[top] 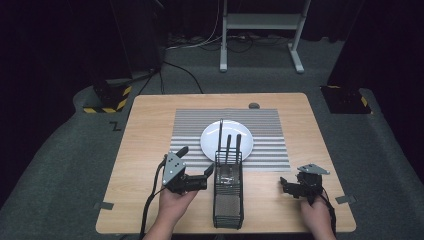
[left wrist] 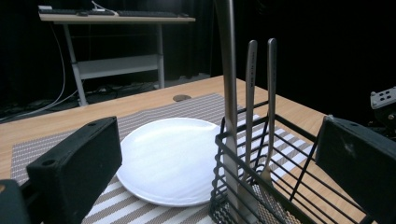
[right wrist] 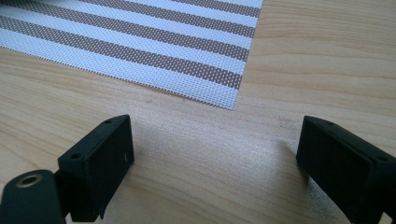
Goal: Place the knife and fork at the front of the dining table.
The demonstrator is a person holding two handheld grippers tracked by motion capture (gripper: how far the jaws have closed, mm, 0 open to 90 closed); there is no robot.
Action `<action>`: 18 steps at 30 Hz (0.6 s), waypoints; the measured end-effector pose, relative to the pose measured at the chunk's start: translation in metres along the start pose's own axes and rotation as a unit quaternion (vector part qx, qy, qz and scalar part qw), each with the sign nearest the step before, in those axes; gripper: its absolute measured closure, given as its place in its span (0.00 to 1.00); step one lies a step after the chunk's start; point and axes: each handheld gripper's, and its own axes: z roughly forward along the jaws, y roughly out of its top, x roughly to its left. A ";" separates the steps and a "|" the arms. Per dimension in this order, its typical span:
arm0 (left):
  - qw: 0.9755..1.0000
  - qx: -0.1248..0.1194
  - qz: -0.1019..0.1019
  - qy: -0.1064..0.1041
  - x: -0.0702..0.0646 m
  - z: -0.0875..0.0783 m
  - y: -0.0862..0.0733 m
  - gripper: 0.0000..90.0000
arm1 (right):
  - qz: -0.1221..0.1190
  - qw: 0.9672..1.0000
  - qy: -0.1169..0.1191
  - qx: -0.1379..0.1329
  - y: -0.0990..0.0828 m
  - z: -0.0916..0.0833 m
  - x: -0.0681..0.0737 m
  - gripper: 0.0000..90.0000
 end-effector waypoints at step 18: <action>1.000 -0.005 -0.011 0.006 -0.003 0.025 0.006 0.16 | 0.000 1.000 0.000 -0.001 0.000 0.000 0.000 0.12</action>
